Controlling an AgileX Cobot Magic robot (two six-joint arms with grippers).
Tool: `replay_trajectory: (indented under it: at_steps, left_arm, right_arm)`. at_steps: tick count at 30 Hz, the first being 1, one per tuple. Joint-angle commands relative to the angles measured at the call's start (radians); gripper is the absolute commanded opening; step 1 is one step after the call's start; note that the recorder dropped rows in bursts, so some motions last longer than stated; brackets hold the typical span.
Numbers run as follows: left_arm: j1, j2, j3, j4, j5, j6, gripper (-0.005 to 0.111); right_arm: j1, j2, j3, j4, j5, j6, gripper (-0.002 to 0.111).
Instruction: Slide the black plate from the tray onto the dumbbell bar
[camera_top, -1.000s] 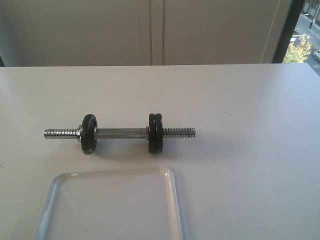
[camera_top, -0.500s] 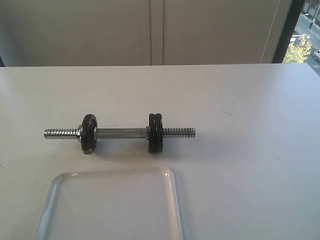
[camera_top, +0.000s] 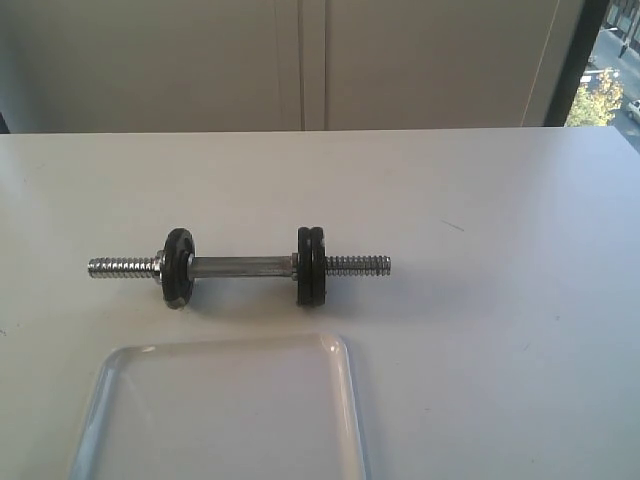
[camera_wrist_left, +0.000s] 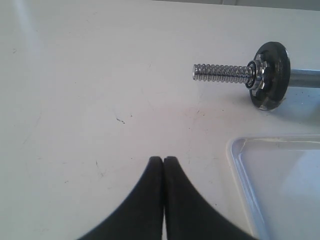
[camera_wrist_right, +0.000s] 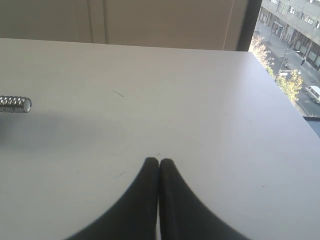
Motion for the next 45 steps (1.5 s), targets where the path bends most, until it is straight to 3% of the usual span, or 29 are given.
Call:
replay_trajectory:
  at_steps: [1,34,45]
  left_arm:
    - [0.003,-0.005,0.003,-0.003,-0.003,0.003,0.0]
    - [0.003,-0.005,0.003,-0.003,-0.003,0.003,0.0]
    - [0.003,-0.005,0.003,-0.003,-0.003,0.003,0.0]
  right_arm:
    - [-0.009,-0.006,0.004,-0.01,-0.015,0.002,0.0]
    - [-0.009,-0.006,0.004,-0.01,-0.015,-0.003,0.0]
    - [0.033,-0.006,0.004,-0.01,-0.015,-0.003,0.0]
